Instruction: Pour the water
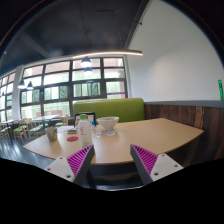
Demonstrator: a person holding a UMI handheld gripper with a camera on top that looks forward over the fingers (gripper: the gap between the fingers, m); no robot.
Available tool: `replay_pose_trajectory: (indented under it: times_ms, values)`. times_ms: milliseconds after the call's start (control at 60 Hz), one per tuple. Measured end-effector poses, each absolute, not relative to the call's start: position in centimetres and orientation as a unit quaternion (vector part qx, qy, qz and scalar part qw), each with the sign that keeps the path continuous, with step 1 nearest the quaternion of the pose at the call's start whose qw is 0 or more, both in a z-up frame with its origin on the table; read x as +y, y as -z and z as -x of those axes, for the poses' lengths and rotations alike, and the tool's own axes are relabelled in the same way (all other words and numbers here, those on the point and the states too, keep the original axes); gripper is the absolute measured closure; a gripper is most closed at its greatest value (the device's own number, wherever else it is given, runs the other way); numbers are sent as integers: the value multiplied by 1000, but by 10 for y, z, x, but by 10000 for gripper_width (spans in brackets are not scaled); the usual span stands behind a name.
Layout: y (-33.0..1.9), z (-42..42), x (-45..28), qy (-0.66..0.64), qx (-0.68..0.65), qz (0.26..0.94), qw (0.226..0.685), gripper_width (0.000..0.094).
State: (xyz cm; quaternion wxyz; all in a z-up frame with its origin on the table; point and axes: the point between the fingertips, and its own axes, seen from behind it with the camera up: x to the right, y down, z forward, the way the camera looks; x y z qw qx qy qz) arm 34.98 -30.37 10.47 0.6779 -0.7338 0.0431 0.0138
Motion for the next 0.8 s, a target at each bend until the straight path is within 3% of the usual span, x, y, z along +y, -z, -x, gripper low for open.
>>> replay_pose_trajectory:
  times_ms: [417,800]
  values:
    - [-93,-306,-265,-26,24,729,683,123]
    - [-94,-229,-112,13,1,713,701,131]
